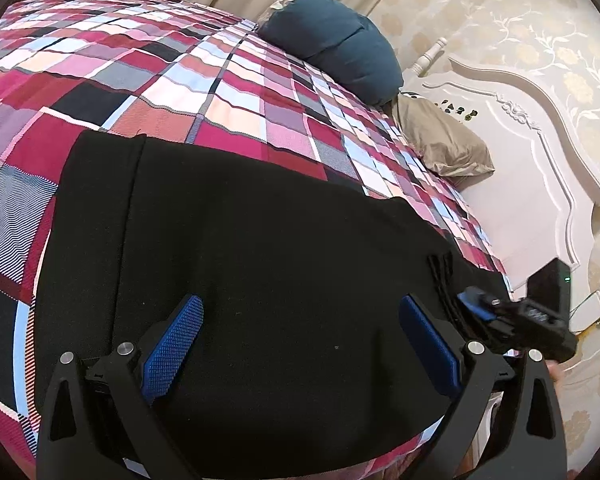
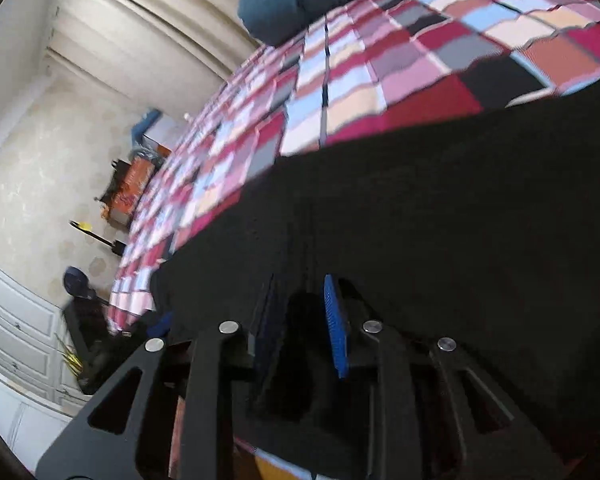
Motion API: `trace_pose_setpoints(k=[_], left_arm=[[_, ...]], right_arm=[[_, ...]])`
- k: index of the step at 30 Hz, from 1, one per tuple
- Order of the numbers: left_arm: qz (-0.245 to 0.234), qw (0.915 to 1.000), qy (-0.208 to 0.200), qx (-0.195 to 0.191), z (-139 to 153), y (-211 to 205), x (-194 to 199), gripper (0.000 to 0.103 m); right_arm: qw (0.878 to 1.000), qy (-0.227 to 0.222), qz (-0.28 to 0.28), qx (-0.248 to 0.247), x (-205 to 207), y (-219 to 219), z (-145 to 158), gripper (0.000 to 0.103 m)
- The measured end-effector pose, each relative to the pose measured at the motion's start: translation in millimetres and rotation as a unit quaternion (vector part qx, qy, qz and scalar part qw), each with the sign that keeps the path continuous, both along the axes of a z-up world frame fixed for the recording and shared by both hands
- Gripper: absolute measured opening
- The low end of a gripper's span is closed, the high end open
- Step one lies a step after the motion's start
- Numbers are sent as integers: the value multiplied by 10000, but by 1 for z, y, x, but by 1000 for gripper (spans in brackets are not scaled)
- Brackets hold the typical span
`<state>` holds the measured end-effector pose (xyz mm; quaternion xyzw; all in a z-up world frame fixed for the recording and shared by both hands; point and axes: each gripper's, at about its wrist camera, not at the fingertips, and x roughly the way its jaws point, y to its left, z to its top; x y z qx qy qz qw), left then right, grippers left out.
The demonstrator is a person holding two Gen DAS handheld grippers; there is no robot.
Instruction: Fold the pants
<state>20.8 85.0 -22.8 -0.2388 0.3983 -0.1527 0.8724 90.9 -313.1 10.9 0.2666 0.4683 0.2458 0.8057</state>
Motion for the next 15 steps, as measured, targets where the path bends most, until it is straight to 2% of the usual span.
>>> trace_pose_setpoints(k=[2,8,11,15], left_arm=[[-9,10000,-13,17,0,-1,0,97],[161,9997,174,92,7,0,-1,97],[520,9985,133,-105,20,20,-9,97],[862,9954,86,-398,25,68,-21,97]], right_arm=[[9999,-67,-10,-108,-4,3,-1,23],[9997,104,-85,206,-5,-4,-6,23],[9998,107,-107,162,-2,-1,-6,23],[9998,85,-123,148,-4,0,-5,23]])
